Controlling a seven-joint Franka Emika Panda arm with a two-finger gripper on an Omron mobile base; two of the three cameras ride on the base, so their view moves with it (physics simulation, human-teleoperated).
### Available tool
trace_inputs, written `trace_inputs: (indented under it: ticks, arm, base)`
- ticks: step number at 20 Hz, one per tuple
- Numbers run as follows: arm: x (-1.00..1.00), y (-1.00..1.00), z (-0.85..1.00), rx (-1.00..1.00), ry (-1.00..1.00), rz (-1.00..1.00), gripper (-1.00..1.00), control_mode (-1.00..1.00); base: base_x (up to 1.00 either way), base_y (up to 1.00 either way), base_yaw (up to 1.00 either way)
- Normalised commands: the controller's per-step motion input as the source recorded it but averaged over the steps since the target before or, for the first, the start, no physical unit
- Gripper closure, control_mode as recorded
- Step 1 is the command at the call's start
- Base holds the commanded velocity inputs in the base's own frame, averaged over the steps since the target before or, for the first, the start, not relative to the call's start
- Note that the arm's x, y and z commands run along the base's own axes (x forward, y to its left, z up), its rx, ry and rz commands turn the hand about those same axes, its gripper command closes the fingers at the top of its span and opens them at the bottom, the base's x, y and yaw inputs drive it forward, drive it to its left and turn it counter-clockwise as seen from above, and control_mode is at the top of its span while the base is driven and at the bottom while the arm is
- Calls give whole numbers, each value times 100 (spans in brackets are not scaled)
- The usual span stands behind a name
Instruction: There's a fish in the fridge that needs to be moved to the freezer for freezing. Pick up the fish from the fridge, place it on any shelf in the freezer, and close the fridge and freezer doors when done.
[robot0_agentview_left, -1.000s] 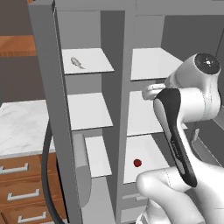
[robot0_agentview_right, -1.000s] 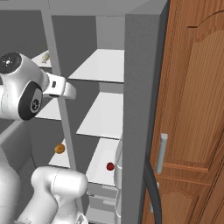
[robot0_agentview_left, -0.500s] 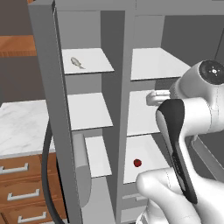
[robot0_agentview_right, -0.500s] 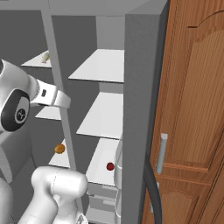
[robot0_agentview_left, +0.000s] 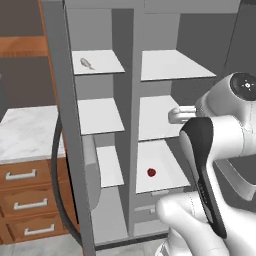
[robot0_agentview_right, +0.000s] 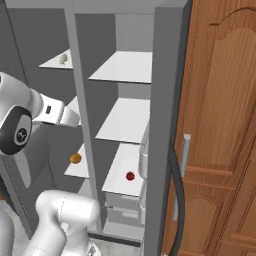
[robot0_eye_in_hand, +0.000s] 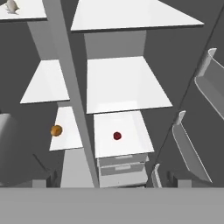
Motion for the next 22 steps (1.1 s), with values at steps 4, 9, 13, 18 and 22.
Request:
trace_inputs:
  ticks: [4,9,13,18,22]
  arm:
    - [0,0,0,0,0,0,-100,100]
    - [0,0,0,0,0,0,-100,100]
    - [0,0,0,0,0,0,-100,100]
    - [0,0,0,0,0,0,-100,100]
    - [0,0,0,0,0,0,-100,100]
  base:
    - [-64,6,1]
    - [-46,2,1]
    - [-26,0,0]
    - [-38,5,0]
    - [-30,8,0]
